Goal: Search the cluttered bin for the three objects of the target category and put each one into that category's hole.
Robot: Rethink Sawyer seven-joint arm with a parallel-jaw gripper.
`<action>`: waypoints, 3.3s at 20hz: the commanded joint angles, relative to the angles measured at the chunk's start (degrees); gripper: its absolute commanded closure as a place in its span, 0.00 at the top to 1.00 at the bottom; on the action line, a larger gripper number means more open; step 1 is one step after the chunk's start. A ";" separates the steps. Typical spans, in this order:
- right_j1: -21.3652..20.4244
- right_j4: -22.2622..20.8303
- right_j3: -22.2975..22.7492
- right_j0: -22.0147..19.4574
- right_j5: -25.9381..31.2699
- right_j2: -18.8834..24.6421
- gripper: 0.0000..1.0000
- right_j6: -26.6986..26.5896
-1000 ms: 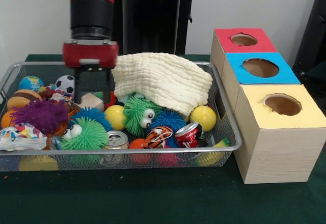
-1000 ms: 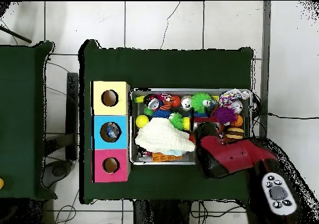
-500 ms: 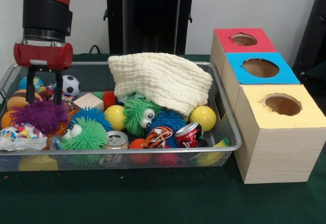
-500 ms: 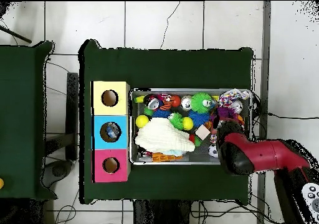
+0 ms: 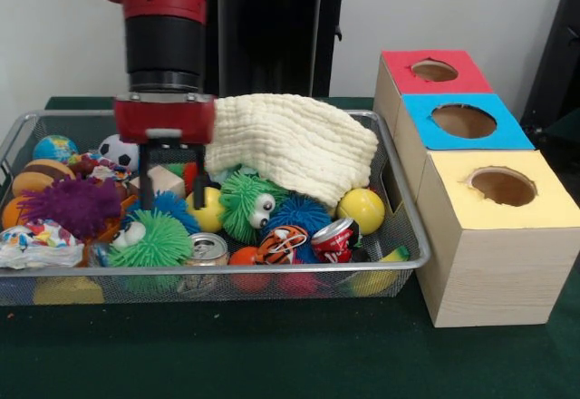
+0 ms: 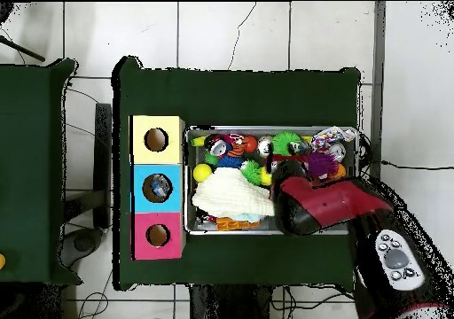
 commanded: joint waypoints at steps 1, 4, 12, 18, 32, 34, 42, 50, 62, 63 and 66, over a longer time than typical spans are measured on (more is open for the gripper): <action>3.58 -1.73 -4.22 4.29 -1.79 -4.06 1.00 1.02; 4.11 -1.20 -3.48 -0.06 4.11 1.62 1.00 -1.49; 4.53 -2.48 -2.04 -4.76 3.63 4.65 1.00 -2.22; 6.30 -4.16 -1.72 -7.25 2.13 4.73 1.00 -2.42; 14.68 -4.04 -7.48 -4.10 -3.01 -1.01 1.00 -0.42; 15.65 -4.09 -8.09 -4.16 -3.03 -1.15 1.00 -0.43; 18.66 -5.57 -9.23 -8.83 -0.52 3.04 1.00 -1.82; 18.71 -7.03 -9.96 -9.83 -0.25 3.57 1.00 -2.55; 16.92 -6.33 -10.12 -7.03 -1.32 0.53 1.00 -2.02; 16.64 -6.19 -10.37 -6.40 -1.69 -0.28 1.00 -1.95; 15.63 -5.59 -11.11 -4.23 -2.46 -3.17 1.00 -1.78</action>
